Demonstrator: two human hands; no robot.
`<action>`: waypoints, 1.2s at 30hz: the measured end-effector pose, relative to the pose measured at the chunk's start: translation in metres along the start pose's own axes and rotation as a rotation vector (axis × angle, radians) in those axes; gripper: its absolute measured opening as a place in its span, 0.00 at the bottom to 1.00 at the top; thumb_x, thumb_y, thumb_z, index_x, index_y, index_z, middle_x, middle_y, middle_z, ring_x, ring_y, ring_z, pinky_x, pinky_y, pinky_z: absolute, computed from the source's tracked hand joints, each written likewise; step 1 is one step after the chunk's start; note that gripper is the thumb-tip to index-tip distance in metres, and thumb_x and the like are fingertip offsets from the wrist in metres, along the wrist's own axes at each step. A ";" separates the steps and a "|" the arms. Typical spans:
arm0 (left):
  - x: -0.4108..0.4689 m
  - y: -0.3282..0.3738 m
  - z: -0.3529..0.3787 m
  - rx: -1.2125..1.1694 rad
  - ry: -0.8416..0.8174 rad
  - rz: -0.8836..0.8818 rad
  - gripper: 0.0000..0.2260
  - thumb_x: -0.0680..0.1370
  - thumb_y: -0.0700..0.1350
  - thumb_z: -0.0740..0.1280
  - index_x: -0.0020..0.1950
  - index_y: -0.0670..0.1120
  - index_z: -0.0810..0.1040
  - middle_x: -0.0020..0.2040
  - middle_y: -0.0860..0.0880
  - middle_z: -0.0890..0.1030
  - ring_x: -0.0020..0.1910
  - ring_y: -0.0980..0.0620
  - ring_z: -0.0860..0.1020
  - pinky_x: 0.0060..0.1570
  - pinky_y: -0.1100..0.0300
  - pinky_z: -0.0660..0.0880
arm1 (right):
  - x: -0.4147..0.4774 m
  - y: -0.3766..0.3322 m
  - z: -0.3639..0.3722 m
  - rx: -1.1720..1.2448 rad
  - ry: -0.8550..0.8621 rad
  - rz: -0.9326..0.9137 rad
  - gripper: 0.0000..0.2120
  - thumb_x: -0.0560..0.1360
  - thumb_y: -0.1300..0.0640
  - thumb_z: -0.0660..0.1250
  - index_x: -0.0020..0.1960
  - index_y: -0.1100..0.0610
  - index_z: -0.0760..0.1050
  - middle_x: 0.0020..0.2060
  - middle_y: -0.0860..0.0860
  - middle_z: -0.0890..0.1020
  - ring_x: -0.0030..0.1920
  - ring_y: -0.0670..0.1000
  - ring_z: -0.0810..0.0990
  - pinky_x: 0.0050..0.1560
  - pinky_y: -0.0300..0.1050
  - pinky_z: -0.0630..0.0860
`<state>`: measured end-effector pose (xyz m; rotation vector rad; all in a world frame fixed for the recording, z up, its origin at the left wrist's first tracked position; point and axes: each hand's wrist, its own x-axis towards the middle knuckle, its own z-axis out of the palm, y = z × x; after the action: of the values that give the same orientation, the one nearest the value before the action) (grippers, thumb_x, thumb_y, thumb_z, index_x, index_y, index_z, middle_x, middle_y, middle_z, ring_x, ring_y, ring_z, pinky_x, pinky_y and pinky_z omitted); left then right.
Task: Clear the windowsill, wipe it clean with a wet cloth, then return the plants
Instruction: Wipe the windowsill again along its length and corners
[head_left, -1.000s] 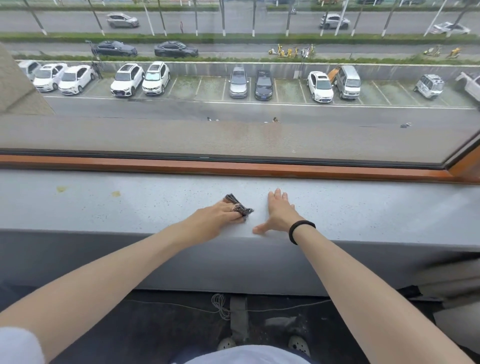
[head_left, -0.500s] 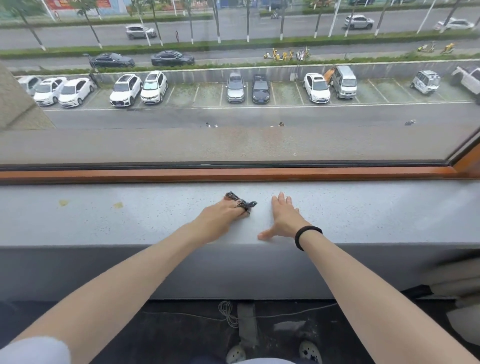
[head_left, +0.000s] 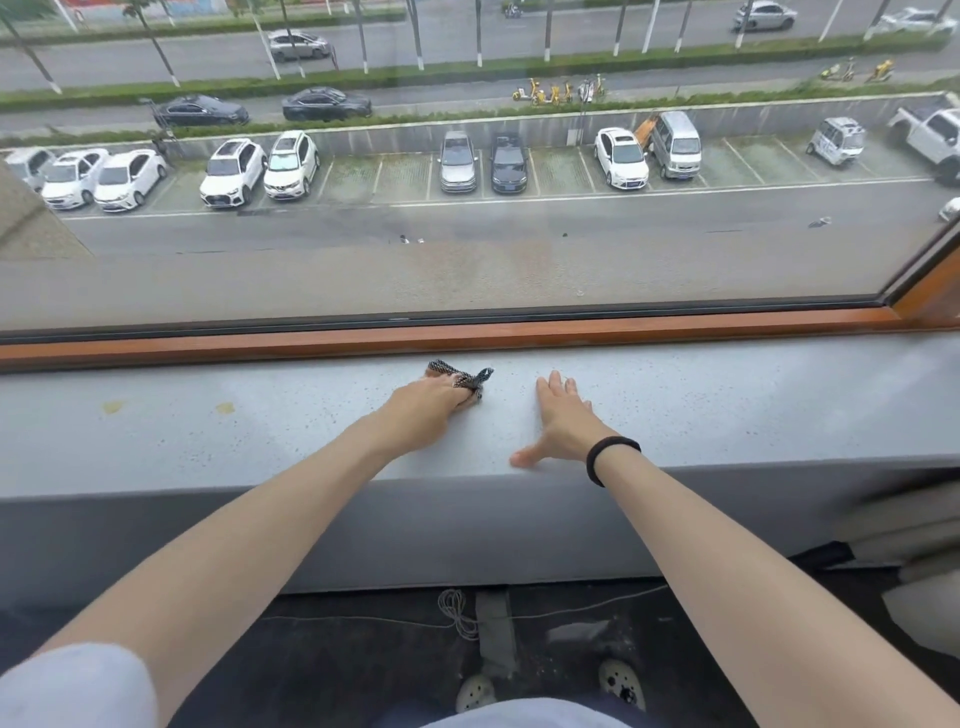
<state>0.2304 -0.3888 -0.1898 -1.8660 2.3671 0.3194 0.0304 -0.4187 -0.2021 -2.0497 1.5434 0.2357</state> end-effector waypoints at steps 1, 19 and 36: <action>0.003 0.001 0.000 0.000 -0.005 0.004 0.22 0.73 0.30 0.53 0.63 0.45 0.72 0.57 0.46 0.72 0.58 0.44 0.72 0.44 0.51 0.71 | -0.001 0.000 0.000 -0.001 -0.002 0.000 0.59 0.65 0.42 0.76 0.77 0.61 0.38 0.76 0.56 0.38 0.76 0.57 0.37 0.74 0.58 0.43; -0.027 0.004 0.012 0.089 -0.054 0.147 0.21 0.72 0.30 0.55 0.61 0.46 0.73 0.56 0.47 0.74 0.56 0.45 0.73 0.44 0.54 0.72 | -0.002 0.000 -0.001 0.021 0.005 -0.004 0.59 0.64 0.43 0.76 0.77 0.60 0.39 0.77 0.55 0.39 0.76 0.56 0.38 0.74 0.58 0.44; -0.041 -0.007 0.008 0.047 -0.078 0.106 0.29 0.73 0.27 0.52 0.71 0.48 0.67 0.72 0.47 0.65 0.74 0.46 0.60 0.61 0.51 0.70 | 0.003 0.001 0.002 0.003 0.011 -0.002 0.60 0.64 0.43 0.77 0.77 0.61 0.39 0.77 0.56 0.40 0.76 0.57 0.38 0.74 0.59 0.45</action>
<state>0.2471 -0.3492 -0.1898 -1.6800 2.4048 0.3370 0.0310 -0.4200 -0.2053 -2.0540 1.5473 0.2214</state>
